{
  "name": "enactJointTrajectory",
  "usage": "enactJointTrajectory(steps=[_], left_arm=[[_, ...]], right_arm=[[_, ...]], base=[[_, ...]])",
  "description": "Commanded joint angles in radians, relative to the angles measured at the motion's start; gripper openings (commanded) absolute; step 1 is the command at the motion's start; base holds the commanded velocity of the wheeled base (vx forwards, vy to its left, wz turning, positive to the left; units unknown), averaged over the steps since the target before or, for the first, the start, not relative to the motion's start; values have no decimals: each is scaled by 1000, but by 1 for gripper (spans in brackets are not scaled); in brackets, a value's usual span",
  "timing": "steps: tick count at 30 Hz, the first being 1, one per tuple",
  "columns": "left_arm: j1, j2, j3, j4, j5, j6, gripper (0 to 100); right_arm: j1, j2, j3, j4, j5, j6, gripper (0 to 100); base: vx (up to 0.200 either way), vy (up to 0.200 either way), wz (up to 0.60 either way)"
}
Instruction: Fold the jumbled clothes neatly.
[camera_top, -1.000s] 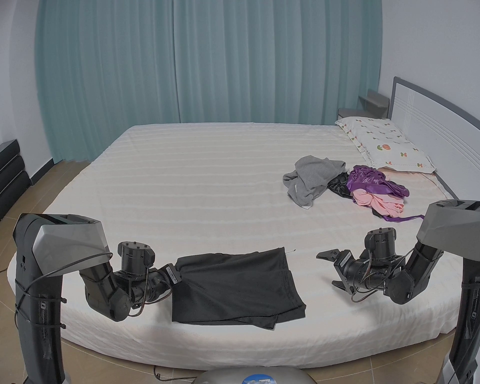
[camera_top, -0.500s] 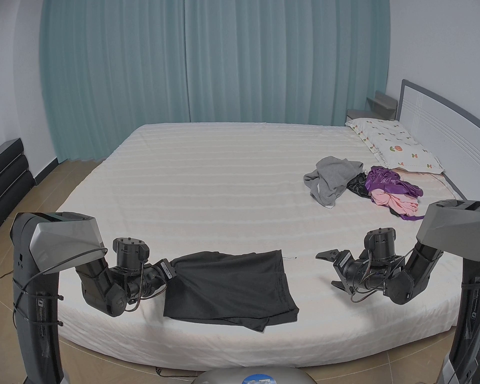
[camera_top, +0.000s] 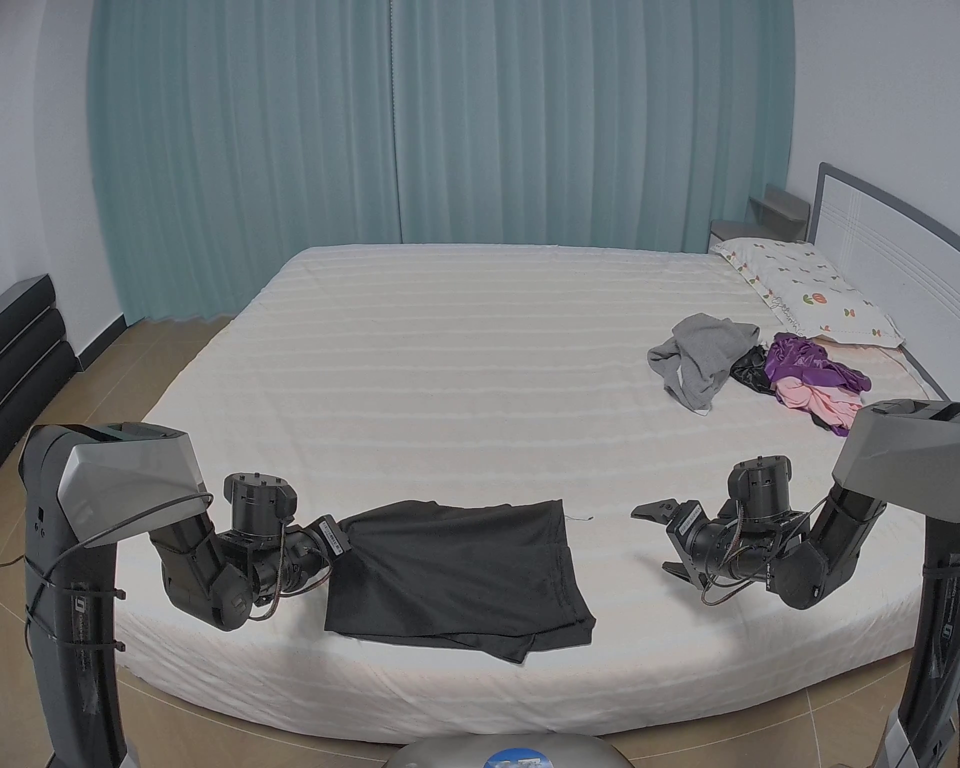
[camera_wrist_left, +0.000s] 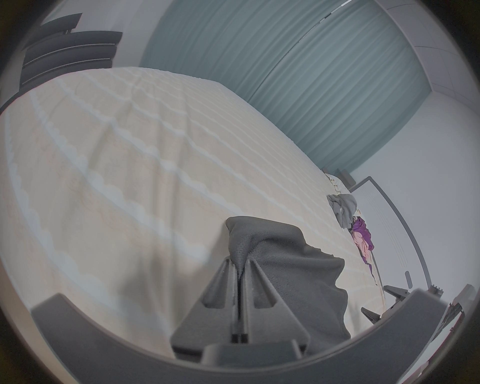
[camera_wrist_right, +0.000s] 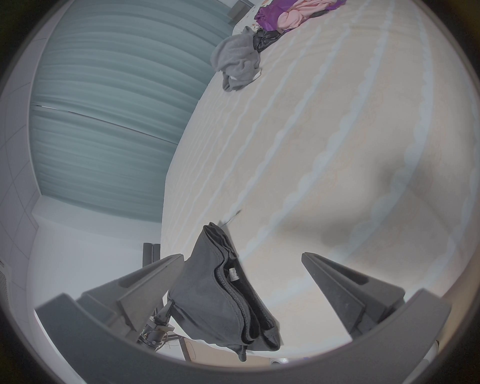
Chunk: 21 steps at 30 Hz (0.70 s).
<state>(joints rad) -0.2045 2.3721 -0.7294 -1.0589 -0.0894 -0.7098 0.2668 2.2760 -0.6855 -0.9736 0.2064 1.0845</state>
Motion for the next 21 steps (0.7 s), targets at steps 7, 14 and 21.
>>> enactJointTrajectory(steps=[7, 14, 21], left_arm=[[2, 2, -2, 7, 0, 0, 0], [0, -1, -2, 11, 0, -2, 0], [-4, 2, 5, 11, -1, -2, 0]], right_arm=[[2, 2, 0, 0, 1, 0, 100], [3, 4, 0, 0, -1, -1, 100], [5, 5, -2, 0, -1, -3, 100]], base=[[0, 200, 0], [0, 114, 0], [0, 0, 0]])
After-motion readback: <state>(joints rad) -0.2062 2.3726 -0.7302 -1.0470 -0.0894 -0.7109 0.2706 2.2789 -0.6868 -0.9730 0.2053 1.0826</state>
